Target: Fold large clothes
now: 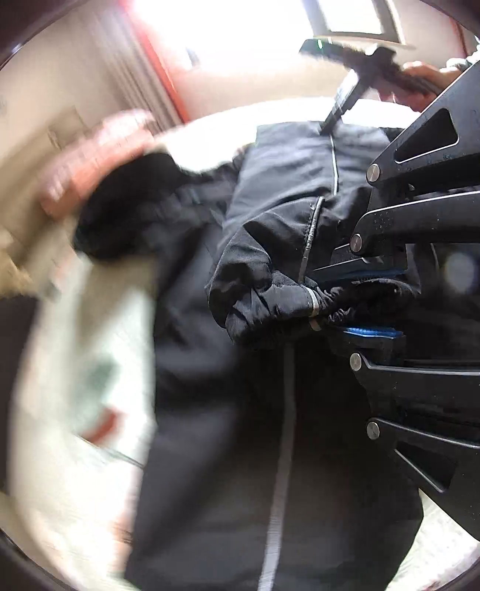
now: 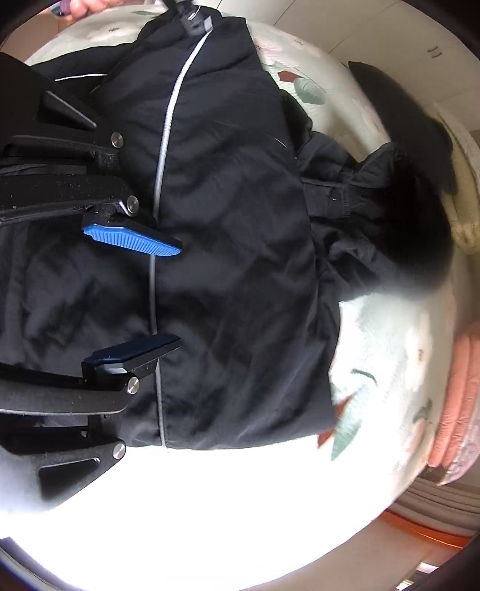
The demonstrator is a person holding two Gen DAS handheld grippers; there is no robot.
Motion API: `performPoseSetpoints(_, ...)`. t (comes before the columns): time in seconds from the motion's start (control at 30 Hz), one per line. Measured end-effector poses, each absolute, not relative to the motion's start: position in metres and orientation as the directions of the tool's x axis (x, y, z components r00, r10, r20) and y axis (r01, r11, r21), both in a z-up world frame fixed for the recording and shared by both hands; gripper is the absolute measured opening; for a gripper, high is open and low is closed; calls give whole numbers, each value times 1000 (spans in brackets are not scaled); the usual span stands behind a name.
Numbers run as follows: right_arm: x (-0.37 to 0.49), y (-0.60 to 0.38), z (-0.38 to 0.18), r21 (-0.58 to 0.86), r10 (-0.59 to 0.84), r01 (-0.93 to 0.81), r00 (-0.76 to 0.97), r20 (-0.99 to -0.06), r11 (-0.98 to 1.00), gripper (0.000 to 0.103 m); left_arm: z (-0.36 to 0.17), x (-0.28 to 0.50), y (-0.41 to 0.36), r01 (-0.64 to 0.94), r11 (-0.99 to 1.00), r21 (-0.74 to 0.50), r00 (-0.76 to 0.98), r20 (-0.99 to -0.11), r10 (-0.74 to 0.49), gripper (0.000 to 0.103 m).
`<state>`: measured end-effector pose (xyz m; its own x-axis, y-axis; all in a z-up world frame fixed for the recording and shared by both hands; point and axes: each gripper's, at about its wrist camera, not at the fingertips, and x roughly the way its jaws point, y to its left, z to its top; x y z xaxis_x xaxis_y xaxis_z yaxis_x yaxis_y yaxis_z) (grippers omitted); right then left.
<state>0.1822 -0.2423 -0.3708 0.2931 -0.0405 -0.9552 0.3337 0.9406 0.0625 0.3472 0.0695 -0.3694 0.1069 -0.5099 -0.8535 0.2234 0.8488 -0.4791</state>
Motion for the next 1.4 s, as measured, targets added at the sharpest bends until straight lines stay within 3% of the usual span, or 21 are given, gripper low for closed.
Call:
performPoseSetpoints(0.07,190,-238,-403,33,-28,302,196,-980,953,49,-400,349,76,196,851,-487,59,-860,-506,25)
performPoseSetpoints(0.2,193,-232,-414,-24,-86,266,226,-970,964,51,-399,348,92,148,799,-583,68,-800,-596,28)
performPoseSetpoints(0.27,191,-233,-410,-14,-76,269,224,-972,963,51,-389,341,95,166,819,-549,82,-820,-566,35)
performPoseSetpoints(0.4,192,-237,-393,12,-53,271,230,-972,962,51,-344,327,92,235,884,-404,183,-875,-448,36)
performPoseSetpoints(0.57,213,-231,-369,23,-66,266,317,-946,964,51,-289,320,58,370,849,-377,286,-823,-490,62)
performPoseSetpoints(0.63,222,-237,-374,22,-73,282,322,-944,959,51,-294,322,23,438,814,-382,250,-818,-519,62)
performPoseSetpoints(0.73,240,-243,-388,8,-94,319,303,-948,948,51,-333,334,-9,452,821,-348,184,-865,-468,62)
performPoseSetpoints(0.83,247,-250,-414,14,-63,330,221,-973,944,51,-379,342,-15,429,852,-299,124,-915,-383,60)
performPoseSetpoints(0.87,248,-251,-419,16,-58,329,214,-975,944,51,-388,340,-6,421,858,-295,104,-924,-369,54)
performPoseSetpoints(0.93,252,-251,-420,2,-69,325,206,-976,946,51,-396,343,-2,408,858,-312,107,-917,-385,54)
performPoseSetpoints(1.17,256,-243,-420,-27,-96,306,214,-972,952,51,-380,344,20,364,847,-387,112,-885,-452,54)
performPoseSetpoints(1.27,247,-239,-408,-28,-97,304,215,-972,952,52,-344,337,66,329,852,-407,195,-854,-483,55)
performPoseSetpoints(1.4,232,-222,-382,-12,-84,275,251,-964,961,53,-311,335,158,192,911,-364,327,-852,-409,61)
